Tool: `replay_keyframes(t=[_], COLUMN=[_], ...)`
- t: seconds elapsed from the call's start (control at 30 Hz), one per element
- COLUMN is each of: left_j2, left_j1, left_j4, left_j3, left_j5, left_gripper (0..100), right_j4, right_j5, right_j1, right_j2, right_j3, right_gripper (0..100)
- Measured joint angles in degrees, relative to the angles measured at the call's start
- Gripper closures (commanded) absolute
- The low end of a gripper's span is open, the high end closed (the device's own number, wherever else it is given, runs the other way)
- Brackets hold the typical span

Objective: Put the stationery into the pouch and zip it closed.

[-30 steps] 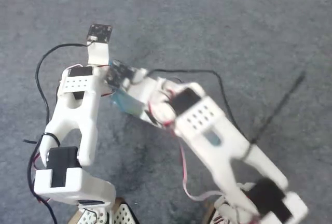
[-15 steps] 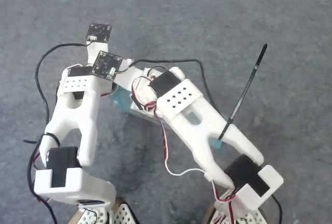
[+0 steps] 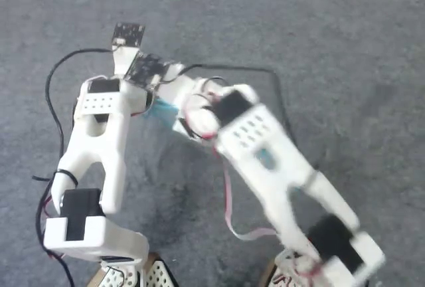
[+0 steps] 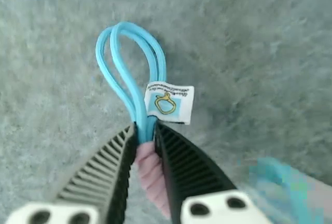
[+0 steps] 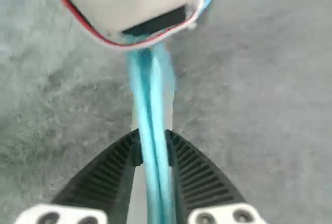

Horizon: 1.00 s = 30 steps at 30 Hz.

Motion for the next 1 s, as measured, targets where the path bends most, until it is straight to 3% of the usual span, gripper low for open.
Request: replay_keyframes(t=[0.3, 0.43, 0.63, 1.0], left_j2=[-0.1, -0.1, -0.3, 0.2], left_j1=[4.2, 5.3, 5.4, 4.7], left_j4=[22.9, 29.7, 30.2, 21.3], left_j3=[-27.7, -32.8, -29.0, -16.0], left_j5=[0.0, 0.0, 0.0, -0.1], left_gripper=[99, 99, 99, 99], right_j4=[-0.2, -1.1, -1.1, -2.1], right_j5=[-0.5, -2.5, -3.7, -4.2], right_j1=[1.4, 1.5, 1.5, 5.2], right_j2=[-25.6, -34.4, -38.8, -43.6], right_j3=[15.5, 17.8, 18.1, 14.8], right_gripper=[99.3, 99.3, 99.3, 99.3])
